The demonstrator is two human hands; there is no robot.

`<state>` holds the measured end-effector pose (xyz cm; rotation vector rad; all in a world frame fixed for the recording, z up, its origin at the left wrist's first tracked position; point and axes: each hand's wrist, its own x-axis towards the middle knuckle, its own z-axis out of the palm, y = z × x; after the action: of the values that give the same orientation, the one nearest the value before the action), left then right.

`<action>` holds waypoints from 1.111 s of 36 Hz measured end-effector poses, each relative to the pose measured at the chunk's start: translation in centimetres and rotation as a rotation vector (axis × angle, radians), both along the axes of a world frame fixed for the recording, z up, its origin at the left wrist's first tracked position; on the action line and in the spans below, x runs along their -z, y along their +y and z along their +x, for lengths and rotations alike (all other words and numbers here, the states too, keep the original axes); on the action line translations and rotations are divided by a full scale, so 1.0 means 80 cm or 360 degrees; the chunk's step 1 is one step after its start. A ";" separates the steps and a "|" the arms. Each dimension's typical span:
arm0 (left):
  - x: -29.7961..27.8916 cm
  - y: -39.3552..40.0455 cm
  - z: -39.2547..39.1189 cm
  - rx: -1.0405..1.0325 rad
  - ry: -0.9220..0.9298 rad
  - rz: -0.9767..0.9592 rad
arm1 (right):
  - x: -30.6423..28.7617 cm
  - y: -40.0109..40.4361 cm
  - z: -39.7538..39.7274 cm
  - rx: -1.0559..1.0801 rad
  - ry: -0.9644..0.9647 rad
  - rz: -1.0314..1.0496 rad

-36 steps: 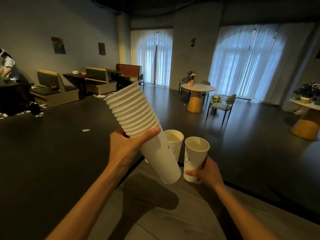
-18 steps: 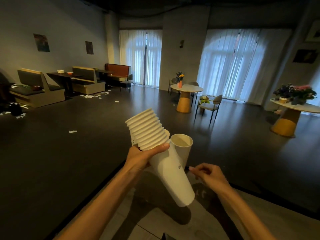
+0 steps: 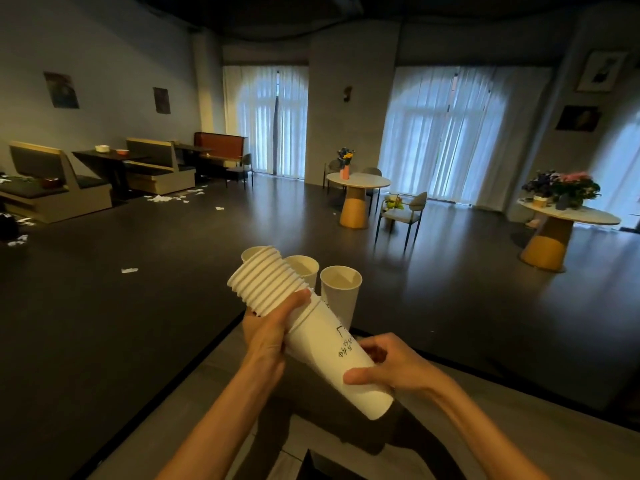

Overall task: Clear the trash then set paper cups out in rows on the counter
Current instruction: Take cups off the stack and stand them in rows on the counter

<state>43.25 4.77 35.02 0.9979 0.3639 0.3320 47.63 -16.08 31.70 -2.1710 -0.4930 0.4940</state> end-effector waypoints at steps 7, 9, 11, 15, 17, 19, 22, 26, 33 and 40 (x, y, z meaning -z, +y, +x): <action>-0.028 0.057 -0.004 -0.0377 -0.0025 -0.0485 | 0.031 -0.039 0.005 0.0333 -0.0527 -0.0144; -0.037 0.078 -0.009 -0.0369 -0.0074 -0.0632 | 0.039 -0.049 0.008 0.0516 -0.0505 0.0002; -0.044 0.091 -0.013 -0.0302 -0.0100 -0.0645 | 0.048 -0.049 0.015 0.0674 -0.0401 0.0144; -0.045 0.100 -0.015 -0.0192 -0.0130 -0.0611 | 0.065 -0.041 0.041 0.0837 -0.0298 0.0233; -0.040 0.103 -0.016 -0.0155 -0.0136 -0.0605 | 0.071 -0.035 0.055 0.0886 -0.0304 0.0238; -0.032 0.106 -0.017 -0.0124 -0.0143 -0.0600 | 0.074 -0.031 0.066 0.0933 -0.0349 0.0210; -0.025 0.104 -0.016 -0.0098 -0.0154 -0.0581 | 0.074 -0.026 0.082 0.0996 -0.0414 0.0144; -0.029 0.088 -0.016 -0.0041 -0.0179 -0.0514 | 0.074 -0.025 0.095 0.0969 -0.0483 0.0139; -0.027 0.041 -0.012 0.0118 -0.0154 -0.0449 | 0.079 -0.036 0.093 0.0860 -0.0414 0.0117; -0.025 -0.017 -0.009 0.0296 -0.0067 -0.0423 | 0.076 -0.062 0.074 0.0803 -0.0285 -0.0015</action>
<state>42.56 3.41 37.05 0.7560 0.2666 0.1315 53.55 -21.05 25.66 -2.2518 -0.0241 0.0256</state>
